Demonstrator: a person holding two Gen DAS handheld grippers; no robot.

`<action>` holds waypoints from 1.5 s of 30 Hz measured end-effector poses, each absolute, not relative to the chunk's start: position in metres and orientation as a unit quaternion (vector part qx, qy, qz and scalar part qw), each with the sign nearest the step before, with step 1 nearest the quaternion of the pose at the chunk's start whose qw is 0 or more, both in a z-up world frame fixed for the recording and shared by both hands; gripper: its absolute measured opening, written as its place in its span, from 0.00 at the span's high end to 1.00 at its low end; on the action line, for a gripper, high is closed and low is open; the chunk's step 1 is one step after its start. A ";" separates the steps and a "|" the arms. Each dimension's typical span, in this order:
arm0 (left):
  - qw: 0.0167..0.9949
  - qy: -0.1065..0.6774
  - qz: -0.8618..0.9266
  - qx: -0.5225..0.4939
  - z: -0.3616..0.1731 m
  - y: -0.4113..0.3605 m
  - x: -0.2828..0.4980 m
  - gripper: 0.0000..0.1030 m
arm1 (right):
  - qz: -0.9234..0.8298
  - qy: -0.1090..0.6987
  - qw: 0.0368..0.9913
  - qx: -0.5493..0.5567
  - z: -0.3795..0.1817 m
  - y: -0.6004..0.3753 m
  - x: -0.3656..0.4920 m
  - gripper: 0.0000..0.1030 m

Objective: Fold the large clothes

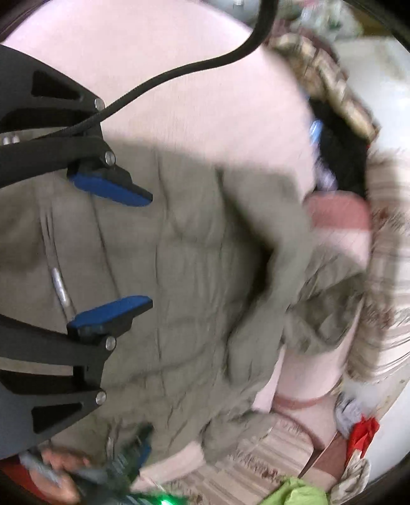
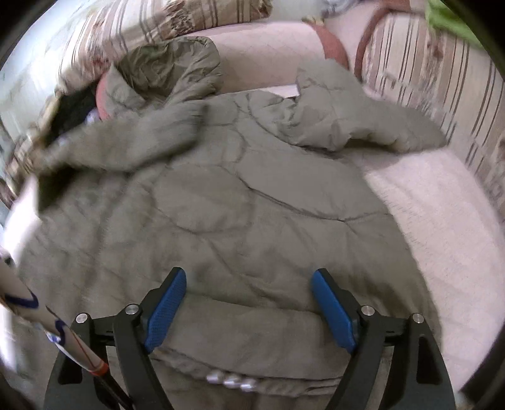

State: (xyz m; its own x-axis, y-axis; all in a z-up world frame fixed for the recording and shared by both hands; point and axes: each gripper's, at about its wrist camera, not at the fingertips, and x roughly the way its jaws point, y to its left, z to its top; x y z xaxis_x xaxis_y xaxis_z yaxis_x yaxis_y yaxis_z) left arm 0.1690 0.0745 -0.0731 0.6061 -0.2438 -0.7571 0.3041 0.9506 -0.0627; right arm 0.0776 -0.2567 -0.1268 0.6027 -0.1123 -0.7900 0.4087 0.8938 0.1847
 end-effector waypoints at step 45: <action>0.907 0.403 -0.124 -0.012 -0.099 0.093 0.155 0.41 | -0.304 0.340 0.762 0.460 -0.115 -0.556 0.030 0.38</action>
